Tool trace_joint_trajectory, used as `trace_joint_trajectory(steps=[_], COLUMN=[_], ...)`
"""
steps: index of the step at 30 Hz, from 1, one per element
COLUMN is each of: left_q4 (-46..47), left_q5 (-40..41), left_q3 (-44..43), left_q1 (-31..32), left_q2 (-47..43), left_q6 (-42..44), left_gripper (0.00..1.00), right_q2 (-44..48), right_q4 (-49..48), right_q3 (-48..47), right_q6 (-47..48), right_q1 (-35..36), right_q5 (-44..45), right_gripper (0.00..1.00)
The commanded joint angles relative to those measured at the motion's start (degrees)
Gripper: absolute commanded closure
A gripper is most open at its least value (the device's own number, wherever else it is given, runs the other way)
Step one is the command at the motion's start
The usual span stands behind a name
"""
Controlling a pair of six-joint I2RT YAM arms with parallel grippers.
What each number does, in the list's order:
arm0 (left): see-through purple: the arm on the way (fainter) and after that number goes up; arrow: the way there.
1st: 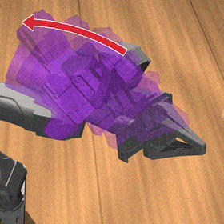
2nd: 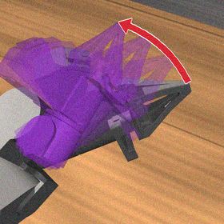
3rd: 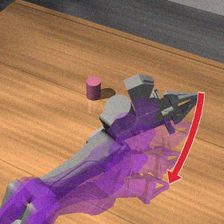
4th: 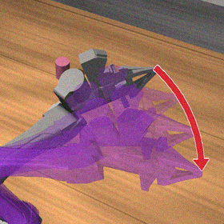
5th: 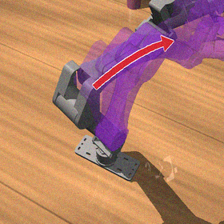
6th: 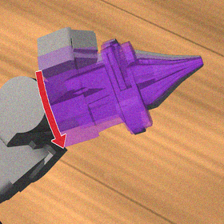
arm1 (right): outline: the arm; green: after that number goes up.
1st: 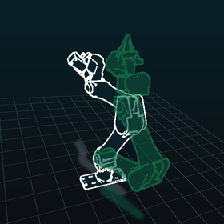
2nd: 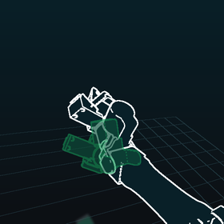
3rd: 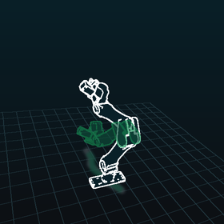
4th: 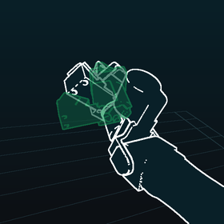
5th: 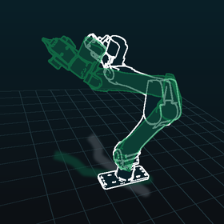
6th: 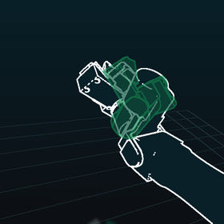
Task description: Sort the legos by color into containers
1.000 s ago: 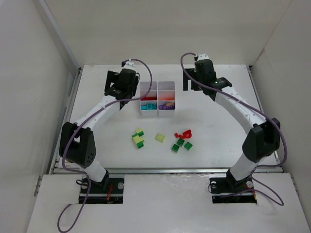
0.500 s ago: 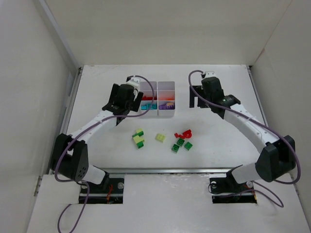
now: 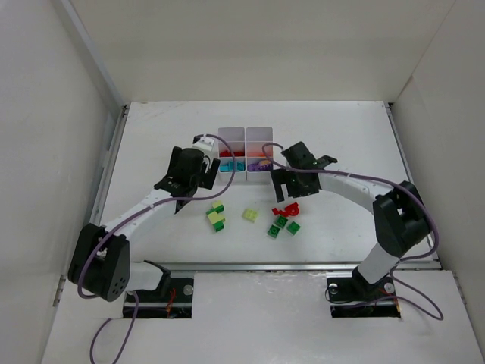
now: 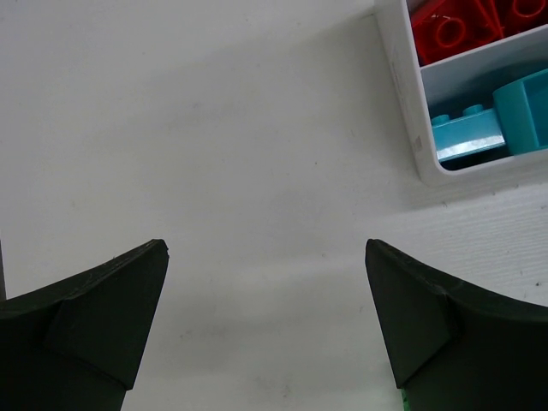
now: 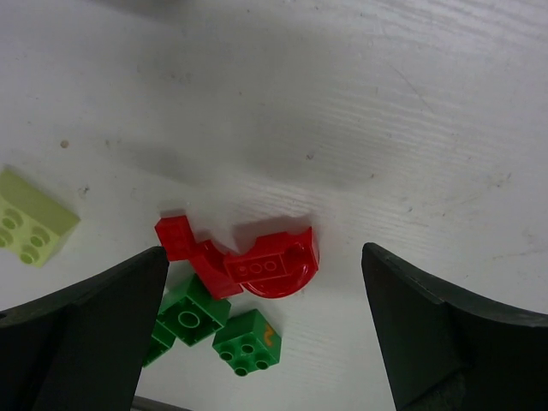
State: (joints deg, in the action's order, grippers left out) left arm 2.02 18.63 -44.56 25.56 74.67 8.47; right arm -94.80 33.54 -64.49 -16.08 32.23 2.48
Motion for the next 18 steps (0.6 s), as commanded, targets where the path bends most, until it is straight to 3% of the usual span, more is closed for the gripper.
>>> trace_joint_trajectory(steps=[1,5,9,18], left_q4=[3.7,4.3,4.3,3.2], left_q5=[0.9,1.5,1.5,2.1], left_q3=[1.6,3.1,4.2,4.7], left_q1=[0.2,0.2,0.2,0.2], left_q2=[-2.9,-3.9,-4.4,-4.4], left_q6=[-0.9,-0.9,-0.9,-0.9], left_gripper=[0.00,0.00,0.00,0.00], right_q2=[-0.1,-2.0,-3.3,-3.3], right_q4=[1.0,1.0,-0.3,-3.7], right_q3=[-0.3,1.0,2.4,4.1], right_q6=[-1.9,-2.5,-2.5,-3.0], right_q1=[-0.2,-0.2,-0.2,-2.0], right_q5=[-0.5,0.1,-1.1,-2.1], right_gripper=[0.00,0.06,0.18,0.26])
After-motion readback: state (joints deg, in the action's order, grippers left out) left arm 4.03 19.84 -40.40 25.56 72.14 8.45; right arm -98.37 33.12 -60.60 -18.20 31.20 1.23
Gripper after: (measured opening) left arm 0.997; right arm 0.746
